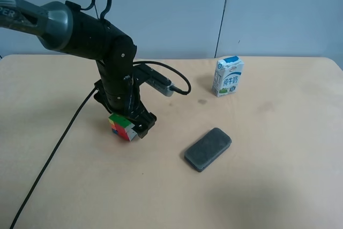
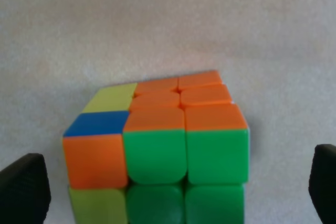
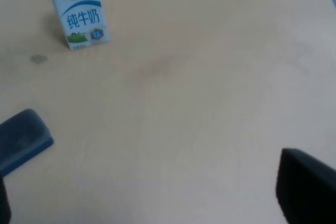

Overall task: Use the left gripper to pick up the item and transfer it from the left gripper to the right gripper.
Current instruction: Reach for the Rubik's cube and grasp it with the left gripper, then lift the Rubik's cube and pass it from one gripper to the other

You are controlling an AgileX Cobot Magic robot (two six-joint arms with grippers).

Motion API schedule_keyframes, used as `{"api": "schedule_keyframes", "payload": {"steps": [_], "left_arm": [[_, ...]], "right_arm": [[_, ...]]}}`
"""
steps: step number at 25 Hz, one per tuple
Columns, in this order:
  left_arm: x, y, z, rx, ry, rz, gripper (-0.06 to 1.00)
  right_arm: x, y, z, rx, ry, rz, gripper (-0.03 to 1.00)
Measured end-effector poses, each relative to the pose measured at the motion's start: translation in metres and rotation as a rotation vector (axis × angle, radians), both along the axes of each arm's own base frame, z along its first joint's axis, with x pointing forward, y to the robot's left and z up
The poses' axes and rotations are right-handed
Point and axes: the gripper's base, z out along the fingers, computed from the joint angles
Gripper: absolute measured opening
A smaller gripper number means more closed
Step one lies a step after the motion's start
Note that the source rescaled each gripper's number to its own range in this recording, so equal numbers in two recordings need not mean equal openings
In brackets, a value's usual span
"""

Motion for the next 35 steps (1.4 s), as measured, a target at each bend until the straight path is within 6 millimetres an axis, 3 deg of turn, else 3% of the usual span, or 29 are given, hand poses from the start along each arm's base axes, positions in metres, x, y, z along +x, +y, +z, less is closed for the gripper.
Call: {"api": "schedule_keyframes", "payload": {"steps": [2,5,10,20,29,35], "left_arm": [[0.0,0.0,-0.002,0.003,0.003,-0.001,0.88],[0.001,-0.001,-0.002,-0.002,-0.002,-0.002,0.64],[0.003,-0.003,-0.002,-0.026,-0.028,-0.008,0.0],[0.004,-0.004,0.002,-0.044,-0.048,-0.012,0.0],[-0.007,0.005,0.07,-0.109,-0.142,0.0,0.0],[-0.024,0.014,0.101,-0.118,-0.106,0.033,0.01]], "right_arm": [[0.0,0.0,0.0,0.0,0.0,0.0,1.0],[0.0,0.0,0.0,0.0,0.0,0.0,1.0],[0.0,0.0,0.0,0.0,0.0,0.0,1.0],[0.0,0.0,0.0,0.0,0.0,0.0,1.0],[0.0,0.0,0.0,0.0,0.0,0.0,1.0],[0.0,0.0,0.0,0.0,0.0,0.0,1.0]]}}
